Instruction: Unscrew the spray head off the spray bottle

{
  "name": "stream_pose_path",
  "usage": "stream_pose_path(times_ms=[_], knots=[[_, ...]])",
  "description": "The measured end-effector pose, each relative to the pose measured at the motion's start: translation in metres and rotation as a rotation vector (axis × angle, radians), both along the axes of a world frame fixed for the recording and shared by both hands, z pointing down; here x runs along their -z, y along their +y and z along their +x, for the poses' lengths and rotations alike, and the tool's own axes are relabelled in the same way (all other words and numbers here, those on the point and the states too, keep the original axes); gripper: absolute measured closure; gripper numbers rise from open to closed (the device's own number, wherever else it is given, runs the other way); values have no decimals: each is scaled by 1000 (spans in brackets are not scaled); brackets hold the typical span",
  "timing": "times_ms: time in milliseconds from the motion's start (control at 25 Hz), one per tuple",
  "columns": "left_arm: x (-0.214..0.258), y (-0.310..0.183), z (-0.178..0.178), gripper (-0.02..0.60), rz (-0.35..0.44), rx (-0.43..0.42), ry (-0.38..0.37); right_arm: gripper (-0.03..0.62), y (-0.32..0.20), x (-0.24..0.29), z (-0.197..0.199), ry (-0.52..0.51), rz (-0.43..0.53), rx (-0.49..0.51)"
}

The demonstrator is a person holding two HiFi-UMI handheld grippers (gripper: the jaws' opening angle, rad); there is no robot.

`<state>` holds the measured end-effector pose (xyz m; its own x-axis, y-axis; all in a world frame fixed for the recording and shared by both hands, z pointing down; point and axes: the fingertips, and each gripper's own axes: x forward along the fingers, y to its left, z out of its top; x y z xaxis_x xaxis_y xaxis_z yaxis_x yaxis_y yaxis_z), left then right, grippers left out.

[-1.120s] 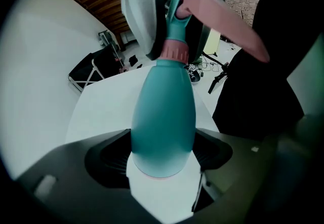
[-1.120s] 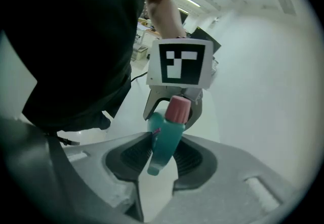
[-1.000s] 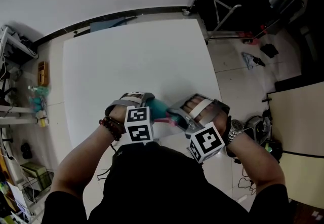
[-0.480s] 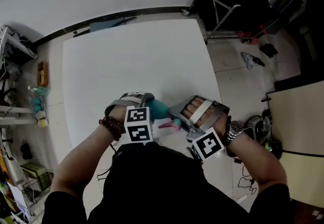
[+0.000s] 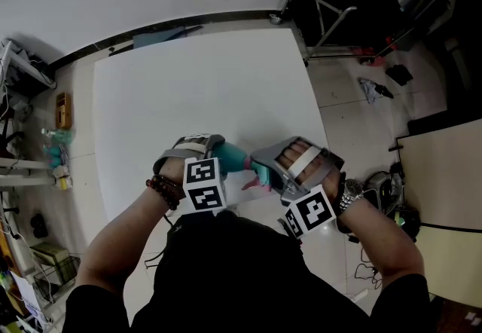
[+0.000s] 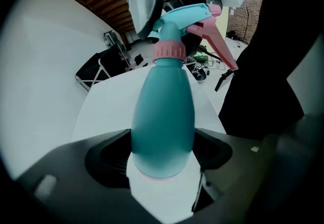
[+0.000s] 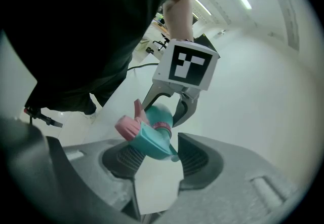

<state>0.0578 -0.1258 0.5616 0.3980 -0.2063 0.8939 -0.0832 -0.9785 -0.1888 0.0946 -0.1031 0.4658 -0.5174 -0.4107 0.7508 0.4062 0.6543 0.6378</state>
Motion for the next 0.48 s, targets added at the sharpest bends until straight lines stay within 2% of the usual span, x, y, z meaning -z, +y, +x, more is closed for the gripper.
stream_pose_path(times_ms=[320, 400, 480], knots=[[2, 7, 7, 183, -25, -40, -6, 424, 10, -7, -6, 49, 29, 91], [2, 6, 7, 183, -9, -45, -15, 470, 11, -8, -7, 50, 25, 97], [2, 3, 7, 183, 16, -43, -20, 473, 10, -7, -7, 47, 16, 91]])
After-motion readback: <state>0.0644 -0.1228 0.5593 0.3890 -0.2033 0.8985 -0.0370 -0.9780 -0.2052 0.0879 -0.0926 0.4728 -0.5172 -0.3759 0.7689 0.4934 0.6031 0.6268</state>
